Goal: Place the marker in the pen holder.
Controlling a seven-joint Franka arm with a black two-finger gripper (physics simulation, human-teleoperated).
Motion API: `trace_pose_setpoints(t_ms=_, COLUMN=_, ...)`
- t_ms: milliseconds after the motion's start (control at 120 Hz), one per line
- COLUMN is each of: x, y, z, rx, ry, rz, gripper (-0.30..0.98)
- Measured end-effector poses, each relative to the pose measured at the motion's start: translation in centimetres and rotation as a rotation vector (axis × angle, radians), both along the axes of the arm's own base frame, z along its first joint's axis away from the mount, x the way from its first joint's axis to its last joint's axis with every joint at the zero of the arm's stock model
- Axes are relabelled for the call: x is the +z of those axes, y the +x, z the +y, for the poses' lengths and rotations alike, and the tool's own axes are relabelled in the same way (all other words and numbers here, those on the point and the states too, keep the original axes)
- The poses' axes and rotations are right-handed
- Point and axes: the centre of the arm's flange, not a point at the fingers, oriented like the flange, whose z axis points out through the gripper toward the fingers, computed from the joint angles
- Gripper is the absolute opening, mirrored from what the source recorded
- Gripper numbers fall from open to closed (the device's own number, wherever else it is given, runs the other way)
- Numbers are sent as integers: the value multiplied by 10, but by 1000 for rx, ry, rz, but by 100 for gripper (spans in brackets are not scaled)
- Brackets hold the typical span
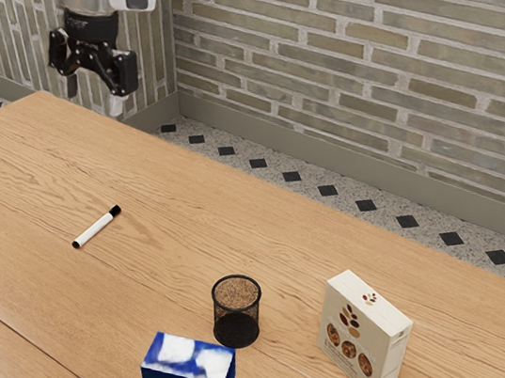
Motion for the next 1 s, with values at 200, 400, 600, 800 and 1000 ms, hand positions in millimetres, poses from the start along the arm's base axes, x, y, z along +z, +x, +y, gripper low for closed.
trace_pose_setpoints(t_ms=200, x=-49, y=14, z=31, rx=65, ry=7, rz=-7, gripper=68)
trace_pose_setpoints(t_ms=400, x=-150, y=24, z=67, rx=139, ry=2, rz=69, gripper=68)
trace_pose_setpoints(t_ms=600, x=-252, y=48, z=124, rx=254, ry=-12, rz=101, gripper=68)
trace_pose_setpoints(t_ms=800, x=-313, y=85, z=165, rx=276, ry=0, rz=39, gripper=68)
trace_pose_setpoints(t_ms=1000, x=-351, y=114, z=184, rx=245, ry=-1, rz=5, gripper=67)
